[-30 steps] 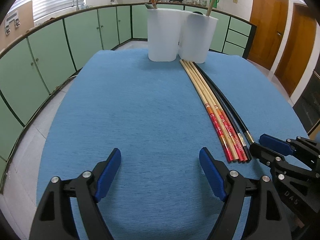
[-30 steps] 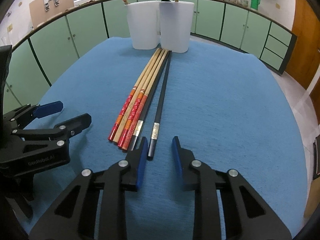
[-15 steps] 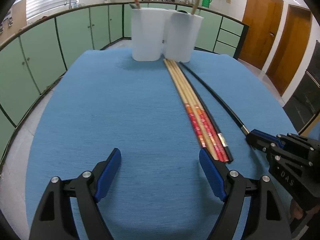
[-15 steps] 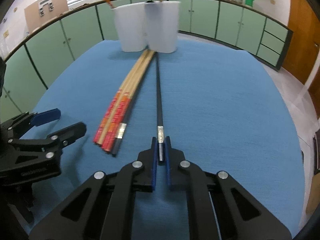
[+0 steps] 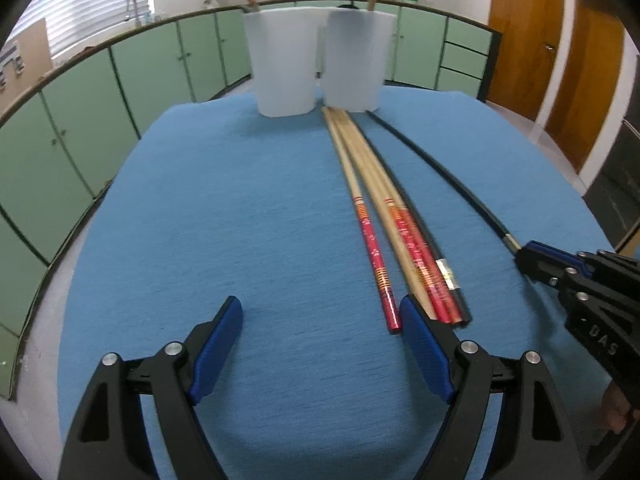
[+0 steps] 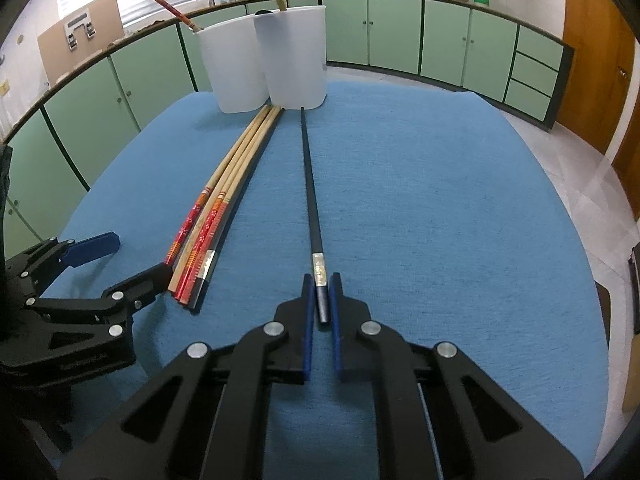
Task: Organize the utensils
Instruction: 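Grasp a red-patterned chopstick with the left gripper while the right holds the black chopstick, then lift both chopsticks and insert them upright into the white holder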
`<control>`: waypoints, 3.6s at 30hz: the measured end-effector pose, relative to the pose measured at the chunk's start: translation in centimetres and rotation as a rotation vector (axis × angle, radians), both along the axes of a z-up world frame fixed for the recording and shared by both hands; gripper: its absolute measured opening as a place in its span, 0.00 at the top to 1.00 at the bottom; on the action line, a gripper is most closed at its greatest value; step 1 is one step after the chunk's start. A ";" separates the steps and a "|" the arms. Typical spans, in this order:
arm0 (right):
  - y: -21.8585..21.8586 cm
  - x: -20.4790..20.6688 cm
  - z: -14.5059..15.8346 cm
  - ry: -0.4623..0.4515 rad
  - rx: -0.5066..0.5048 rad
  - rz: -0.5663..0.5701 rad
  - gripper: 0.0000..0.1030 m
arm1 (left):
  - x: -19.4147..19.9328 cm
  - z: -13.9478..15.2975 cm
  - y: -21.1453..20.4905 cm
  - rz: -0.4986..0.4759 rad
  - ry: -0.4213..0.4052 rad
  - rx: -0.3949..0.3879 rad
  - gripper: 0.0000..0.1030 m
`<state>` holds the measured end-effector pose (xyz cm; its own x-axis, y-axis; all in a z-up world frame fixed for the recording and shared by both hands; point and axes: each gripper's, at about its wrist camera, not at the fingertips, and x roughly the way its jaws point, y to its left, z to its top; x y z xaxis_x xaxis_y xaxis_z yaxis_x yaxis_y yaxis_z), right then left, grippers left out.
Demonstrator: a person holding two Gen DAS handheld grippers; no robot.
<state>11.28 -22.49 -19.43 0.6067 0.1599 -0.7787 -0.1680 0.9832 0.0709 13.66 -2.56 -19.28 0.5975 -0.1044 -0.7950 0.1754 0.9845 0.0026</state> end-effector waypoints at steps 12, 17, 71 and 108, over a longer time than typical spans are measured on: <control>-0.9 -0.5 0.2 0.003 0.020 0.093 0.74 | -0.2 0.2 1.9 0.040 -0.010 -0.045 0.27; -0.7 -0.6 0.2 0.002 0.003 0.102 0.72 | -0.1 0.2 1.6 0.036 -0.011 -0.041 0.28; -2.3 5.8 21.7 -0.281 0.085 0.200 0.94 | 4.9 21.4 3.4 -0.164 -0.449 -0.193 0.95; 1.8 22.3 24.2 -0.389 0.077 0.201 0.94 | 20.1 22.0 2.7 -0.131 -0.528 -0.188 0.95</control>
<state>33.61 -20.72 4.74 0.8030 0.3535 -0.4799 -0.3841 0.9226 0.0369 33.72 0.18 2.74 0.8811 -0.3147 -0.3529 0.3181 0.9468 -0.0500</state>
